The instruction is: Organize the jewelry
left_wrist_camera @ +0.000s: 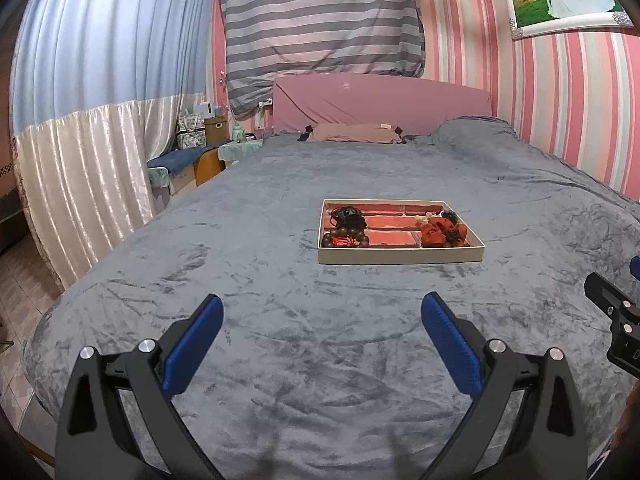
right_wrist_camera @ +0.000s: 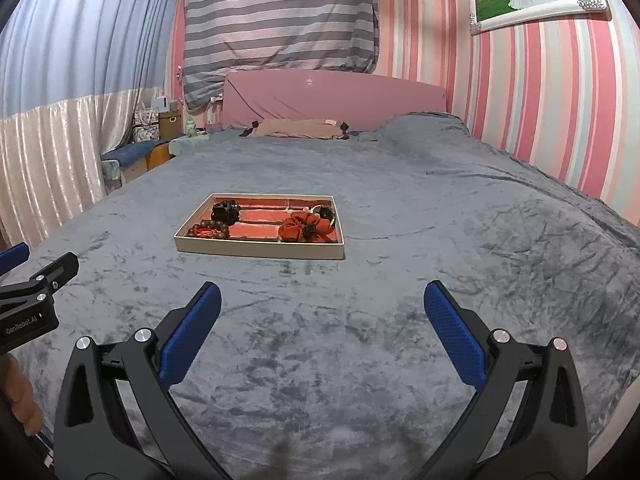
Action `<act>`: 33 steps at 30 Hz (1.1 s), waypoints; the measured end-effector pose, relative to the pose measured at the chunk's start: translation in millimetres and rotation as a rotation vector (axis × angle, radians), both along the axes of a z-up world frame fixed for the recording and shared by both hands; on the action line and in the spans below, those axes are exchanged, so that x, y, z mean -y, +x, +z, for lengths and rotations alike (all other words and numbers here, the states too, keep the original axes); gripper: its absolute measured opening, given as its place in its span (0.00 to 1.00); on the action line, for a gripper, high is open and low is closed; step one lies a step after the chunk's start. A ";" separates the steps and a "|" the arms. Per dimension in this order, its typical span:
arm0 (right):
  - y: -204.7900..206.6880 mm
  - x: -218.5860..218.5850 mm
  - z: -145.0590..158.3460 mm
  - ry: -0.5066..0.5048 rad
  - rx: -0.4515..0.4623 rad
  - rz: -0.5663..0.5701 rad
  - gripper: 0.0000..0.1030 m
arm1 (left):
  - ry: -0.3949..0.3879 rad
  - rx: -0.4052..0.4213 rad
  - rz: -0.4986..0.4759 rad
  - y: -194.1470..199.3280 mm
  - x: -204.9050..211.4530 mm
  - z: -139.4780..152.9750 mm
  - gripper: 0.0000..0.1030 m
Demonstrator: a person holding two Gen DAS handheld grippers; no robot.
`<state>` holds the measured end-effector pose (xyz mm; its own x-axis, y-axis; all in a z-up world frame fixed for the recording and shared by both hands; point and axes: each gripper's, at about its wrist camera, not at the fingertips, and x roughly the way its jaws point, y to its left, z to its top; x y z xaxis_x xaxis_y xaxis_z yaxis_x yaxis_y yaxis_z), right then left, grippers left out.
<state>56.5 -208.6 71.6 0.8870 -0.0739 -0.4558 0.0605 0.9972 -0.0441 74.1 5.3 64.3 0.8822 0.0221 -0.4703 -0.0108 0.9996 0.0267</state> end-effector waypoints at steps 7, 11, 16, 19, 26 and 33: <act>1.6 -0.2 -1.8 0.013 -0.018 -0.009 0.96 | 0.000 -0.002 -0.008 0.6 -2.6 1.1 0.94; 2.2 1.2 -1.2 0.017 -0.021 -0.021 0.96 | -0.006 -0.003 -0.010 1.3 -3.3 1.5 0.94; 1.5 1.1 -0.8 0.017 -0.019 -0.024 0.96 | -0.001 -0.006 -0.016 1.5 -2.4 1.2 0.94; 1.1 0.1 -0.5 0.015 -0.018 -0.025 0.96 | 0.001 -0.008 -0.017 1.6 -0.5 1.0 0.94; 0.9 0.4 -0.8 0.017 -0.018 -0.028 0.96 | 0.009 -0.004 -0.015 1.1 2.7 0.5 0.94; 0.8 0.5 -1.8 0.020 -0.020 -0.038 0.96 | 0.024 -0.004 -0.023 0.1 9.0 -2.1 0.94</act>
<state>57.3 -209.1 69.8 0.8742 -0.0986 -0.4755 0.0980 0.9948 -0.0261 74.1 -3.7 62.2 0.8808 0.0135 -0.4734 0.0120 0.9986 0.0508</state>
